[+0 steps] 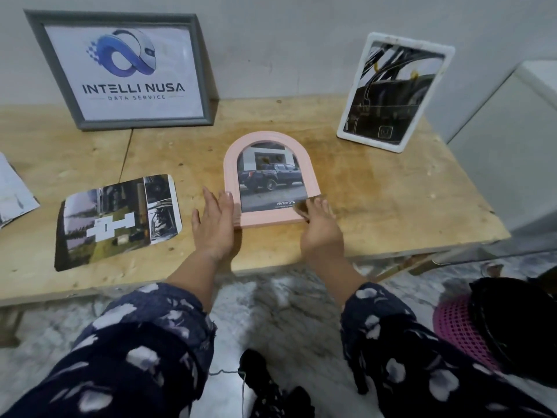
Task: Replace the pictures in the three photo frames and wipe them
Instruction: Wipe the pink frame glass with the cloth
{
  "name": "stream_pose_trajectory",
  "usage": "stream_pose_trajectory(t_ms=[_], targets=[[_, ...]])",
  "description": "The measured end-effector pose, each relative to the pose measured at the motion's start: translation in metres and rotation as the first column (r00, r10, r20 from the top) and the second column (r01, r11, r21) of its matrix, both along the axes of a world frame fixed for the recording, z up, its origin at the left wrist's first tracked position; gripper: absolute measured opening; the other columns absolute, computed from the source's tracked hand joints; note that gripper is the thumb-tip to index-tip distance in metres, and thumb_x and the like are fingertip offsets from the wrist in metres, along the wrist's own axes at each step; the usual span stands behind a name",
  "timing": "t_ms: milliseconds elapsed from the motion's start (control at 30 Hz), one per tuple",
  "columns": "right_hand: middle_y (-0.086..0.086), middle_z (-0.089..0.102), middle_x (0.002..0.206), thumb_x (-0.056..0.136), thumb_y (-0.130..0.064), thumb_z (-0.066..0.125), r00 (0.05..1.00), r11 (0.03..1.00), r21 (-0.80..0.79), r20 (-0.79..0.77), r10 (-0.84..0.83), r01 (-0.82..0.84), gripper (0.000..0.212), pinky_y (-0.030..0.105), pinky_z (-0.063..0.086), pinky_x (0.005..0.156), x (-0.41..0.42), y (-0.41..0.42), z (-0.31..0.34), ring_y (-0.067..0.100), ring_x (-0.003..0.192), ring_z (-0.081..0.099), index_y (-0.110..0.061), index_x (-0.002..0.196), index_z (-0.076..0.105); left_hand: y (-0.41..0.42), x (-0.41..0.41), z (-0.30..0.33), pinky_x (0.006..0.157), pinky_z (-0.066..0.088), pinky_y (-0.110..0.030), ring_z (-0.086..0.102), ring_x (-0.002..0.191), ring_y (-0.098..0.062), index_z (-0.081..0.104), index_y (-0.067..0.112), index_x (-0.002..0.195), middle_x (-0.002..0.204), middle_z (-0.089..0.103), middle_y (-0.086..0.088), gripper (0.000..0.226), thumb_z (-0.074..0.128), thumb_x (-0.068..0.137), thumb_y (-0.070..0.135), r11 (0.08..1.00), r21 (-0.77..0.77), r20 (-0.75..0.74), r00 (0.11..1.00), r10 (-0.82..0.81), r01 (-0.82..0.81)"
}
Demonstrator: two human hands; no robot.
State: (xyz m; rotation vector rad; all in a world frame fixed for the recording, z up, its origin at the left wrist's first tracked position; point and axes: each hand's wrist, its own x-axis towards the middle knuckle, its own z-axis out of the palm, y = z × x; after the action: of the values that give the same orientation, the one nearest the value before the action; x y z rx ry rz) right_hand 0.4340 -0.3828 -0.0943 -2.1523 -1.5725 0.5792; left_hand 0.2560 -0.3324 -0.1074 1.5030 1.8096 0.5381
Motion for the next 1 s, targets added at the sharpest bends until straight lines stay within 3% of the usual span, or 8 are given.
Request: stream_pose_trajectory(t_ms=[300,433,533,633,700,800,900,1000], targets=[[0.005,-0.004,0.161,0.093,0.001,0.029,0.955,0.951,-0.221,0.153,0.254,-0.218,0.067,0.032,-0.007,0.119,-0.057,0.0,-0.001,0.017,0.148,-0.006,-0.014,0.153,0.005,0.016,-0.013,-0.012,0.114,-0.016,-0.034,-0.014,0.147,-0.02,0.016,0.028,0.154,0.161,0.01,0.007,0.077,-0.002,0.091,0.068,0.99,-0.139,0.195,0.98,0.043,-0.016],[0.003,0.024,0.158,0.092,0.002,0.034,0.949,0.951,-0.095,-0.151,0.277,-0.293,0.07,0.037,0.029,0.114,-0.072,-0.002,0.004,0.018,0.143,0.026,-0.023,0.153,0.011,0.017,-0.014,-0.008,0.113,-0.022,-0.032,-0.016,0.146,-0.014,0.015,0.03,0.154,0.161,0.005,0.006,0.076,-0.007,0.091,0.066,0.99,-0.141,0.232,0.973,0.019,0.014],[0.009,0.047,0.139,0.098,-0.007,0.034,0.862,0.991,0.009,-0.492,0.124,-0.137,0.055,0.04,0.047,0.092,-0.064,0.009,0.021,0.028,0.111,0.055,-0.03,0.146,0.019,0.007,-0.008,0.009,0.113,-0.016,-0.029,-0.011,0.147,-0.013,0.031,0.028,0.148,0.156,0.014,0.011,0.063,-0.005,0.1,0.049,0.993,-0.119,0.3,0.953,0.045,-0.01],[0.01,0.05,0.117,0.096,0.001,0.03,0.775,0.999,-0.013,-0.631,-0.047,0.051,0.044,0.037,0.051,0.064,-0.043,0.028,0.048,0.025,0.087,0.057,-0.033,0.124,0.029,-0.004,-0.005,0.003,0.117,-0.013,-0.032,-0.005,0.147,-0.011,0.012,0.022,0.153,0.16,0.012,0.007,0.061,-0.003,0.1,0.047,1.0,0.005,0.087,0.996,-0.013,0.013],[0.01,0.052,0.108,0.092,0.006,0.029,0.845,0.998,0.045,-0.534,-0.005,0.034,0.04,0.027,0.042,0.051,-0.034,0.048,0.061,0.025,0.075,0.055,-0.029,0.111,0.036,-0.007,-0.005,-0.011,0.12,-0.008,-0.036,0.002,0.148,-0.01,0.003,0.016,0.154,0.162,0.01,0.0,0.064,-0.002,0.099,0.048,0.987,0.11,-0.177,0.979,-0.096,0.116],[0.007,0.05,0.115,0.083,0.009,0.036,0.938,0.99,0.128,-0.332,0.097,-0.057,0.037,0.023,0.042,0.063,-0.026,0.088,0.064,0.026,0.094,0.058,-0.025,0.086,0.051,-0.011,-0.004,-0.023,0.119,-0.003,-0.04,0.006,0.148,-0.014,0.009,0.014,0.154,0.16,0.016,-0.001,0.074,0.002,0.093,0.054,0.962,0.204,-0.326,0.939,-0.111,0.184],[0.004,0.037,0.116,0.084,-0.002,0.055,0.963,0.971,0.047,-0.124,0.238,-0.234,0.023,0.03,0.047,0.087,-0.025,0.118,0.056,0.024,0.101,0.057,-0.02,0.098,0.056,-0.012,-0.002,-0.027,0.119,-0.001,-0.041,0.008,0.148,-0.015,0.013,0.015,0.153,0.159,0.022,0.0,0.073,0.011,0.094,0.057,0.945,0.256,-0.358,0.928,-0.101,0.201],[0.004,0.028,0.118,0.081,-0.007,0.063,0.946,0.954,-0.001,-0.124,0.298,-0.301,0.03,0.037,0.046,0.097,-0.035,0.142,0.049,0.026,0.105,0.055,-0.014,0.109,0.054,-0.01,-0.001,-0.029,0.12,-0.001,-0.04,0.01,0.147,-0.013,0.017,0.016,0.153,0.158,0.026,0.001,0.073,0.015,0.092,0.059,0.95,0.256,-0.373,0.925,-0.075,0.18]])
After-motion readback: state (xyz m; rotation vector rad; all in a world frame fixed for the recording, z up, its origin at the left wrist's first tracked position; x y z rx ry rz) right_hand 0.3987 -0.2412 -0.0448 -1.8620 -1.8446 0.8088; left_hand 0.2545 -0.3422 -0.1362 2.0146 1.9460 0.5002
